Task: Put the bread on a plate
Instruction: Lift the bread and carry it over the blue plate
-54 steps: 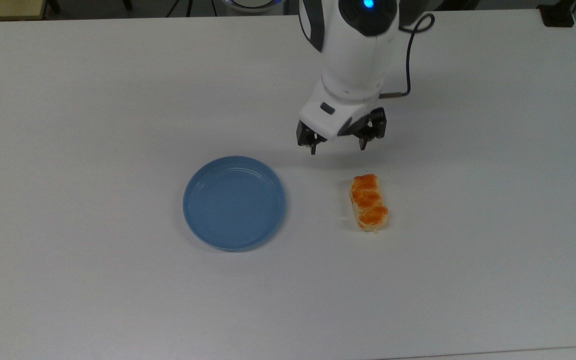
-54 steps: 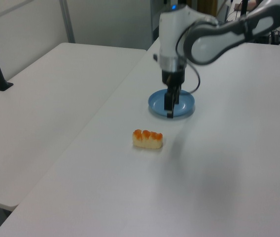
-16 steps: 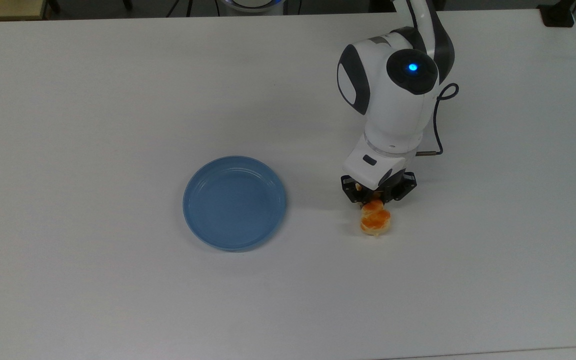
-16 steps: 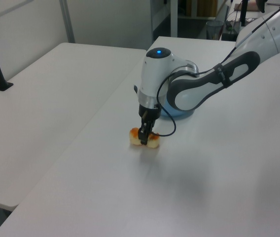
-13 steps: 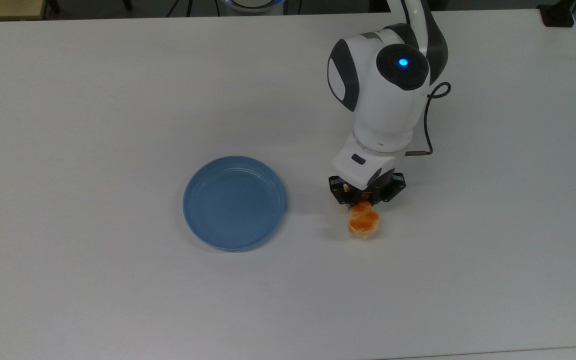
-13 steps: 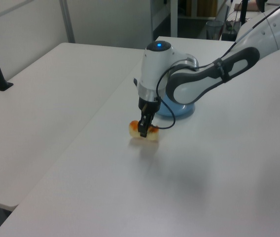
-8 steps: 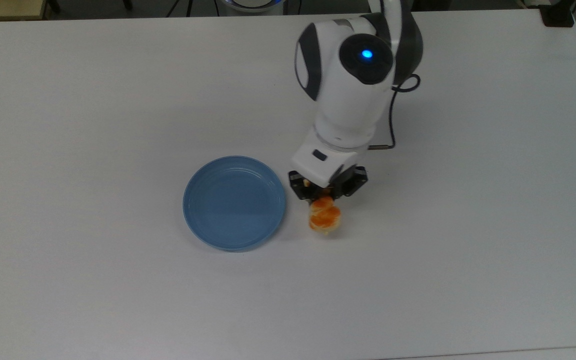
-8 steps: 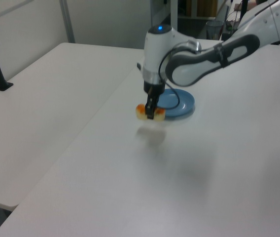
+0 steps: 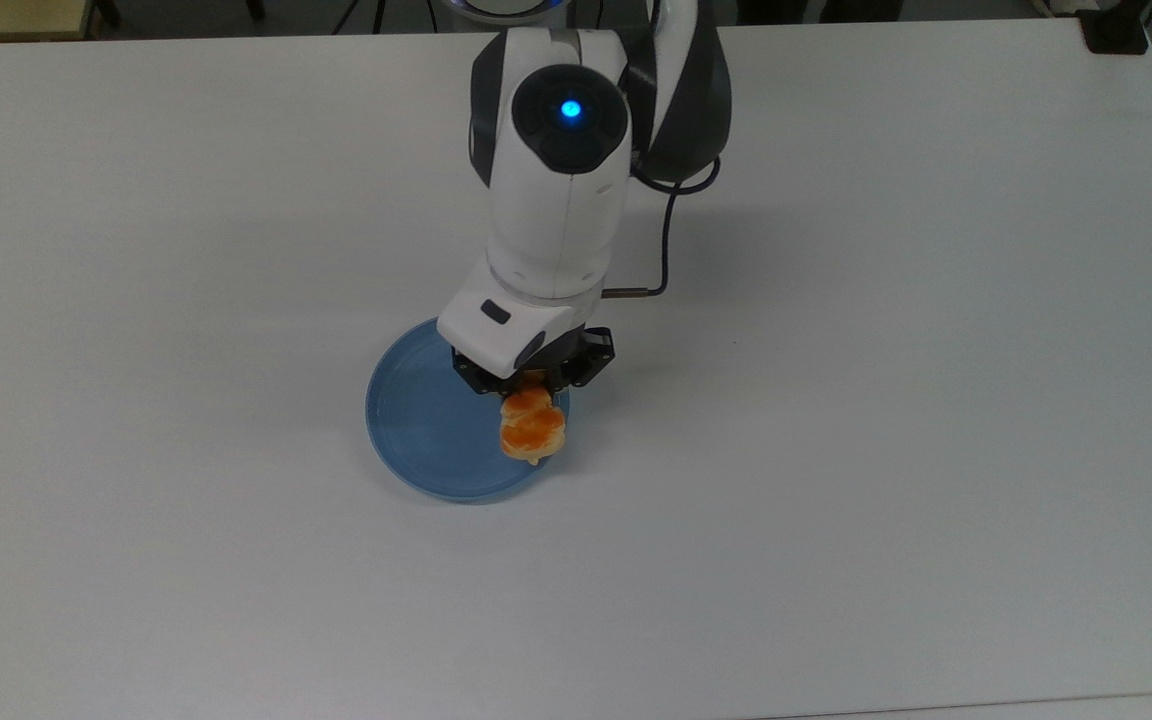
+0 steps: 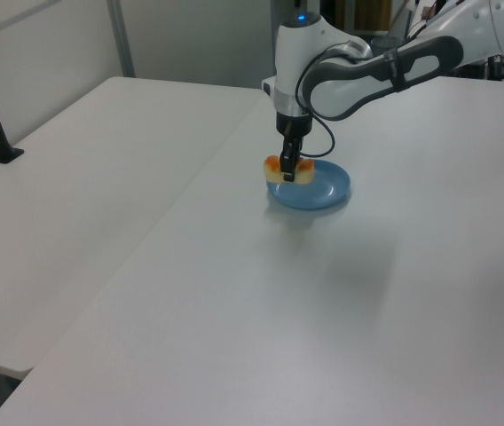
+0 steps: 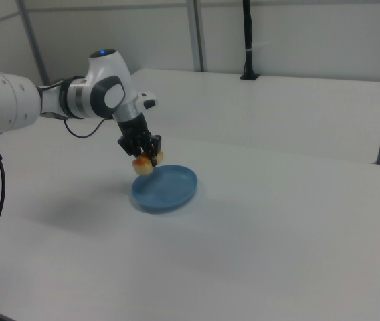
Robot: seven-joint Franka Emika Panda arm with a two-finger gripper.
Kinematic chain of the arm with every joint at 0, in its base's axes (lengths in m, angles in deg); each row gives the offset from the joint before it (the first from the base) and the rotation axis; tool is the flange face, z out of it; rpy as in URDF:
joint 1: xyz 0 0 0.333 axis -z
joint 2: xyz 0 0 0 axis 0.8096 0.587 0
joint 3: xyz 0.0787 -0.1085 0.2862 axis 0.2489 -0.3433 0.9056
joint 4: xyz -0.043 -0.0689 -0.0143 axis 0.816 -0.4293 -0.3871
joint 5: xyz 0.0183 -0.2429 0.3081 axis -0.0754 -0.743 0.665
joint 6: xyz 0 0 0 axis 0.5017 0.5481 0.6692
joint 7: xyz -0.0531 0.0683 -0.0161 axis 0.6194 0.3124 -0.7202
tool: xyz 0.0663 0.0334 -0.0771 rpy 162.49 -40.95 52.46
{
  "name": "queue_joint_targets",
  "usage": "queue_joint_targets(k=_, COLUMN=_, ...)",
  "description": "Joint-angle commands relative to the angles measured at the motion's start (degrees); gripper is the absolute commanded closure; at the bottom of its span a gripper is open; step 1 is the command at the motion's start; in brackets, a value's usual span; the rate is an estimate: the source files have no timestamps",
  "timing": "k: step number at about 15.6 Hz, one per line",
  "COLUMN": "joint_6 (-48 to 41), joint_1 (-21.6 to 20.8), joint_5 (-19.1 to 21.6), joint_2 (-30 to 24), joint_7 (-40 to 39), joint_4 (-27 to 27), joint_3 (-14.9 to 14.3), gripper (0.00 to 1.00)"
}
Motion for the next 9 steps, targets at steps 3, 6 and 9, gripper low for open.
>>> queue_joint_targets(k=3, joint_6=2.45, joint_1=1.46, joint_5=1.26, joint_2=-0.84, joint_7=-2.26, joint_4=3.56, joint_3=-0.88, gripper=0.62)
queue_joint_targets(k=6, joint_6=6.15, joint_1=2.0, joint_5=1.26, joint_2=-0.23, joint_7=-2.17, joint_4=4.62, joint_3=-1.49, gripper=0.61)
queue_joint_targets(k=9, joint_6=6.59, joint_1=2.0, joint_5=1.26, joint_2=0.3, joint_7=-2.17, joint_4=4.7, joint_3=-1.58, gripper=0.59)
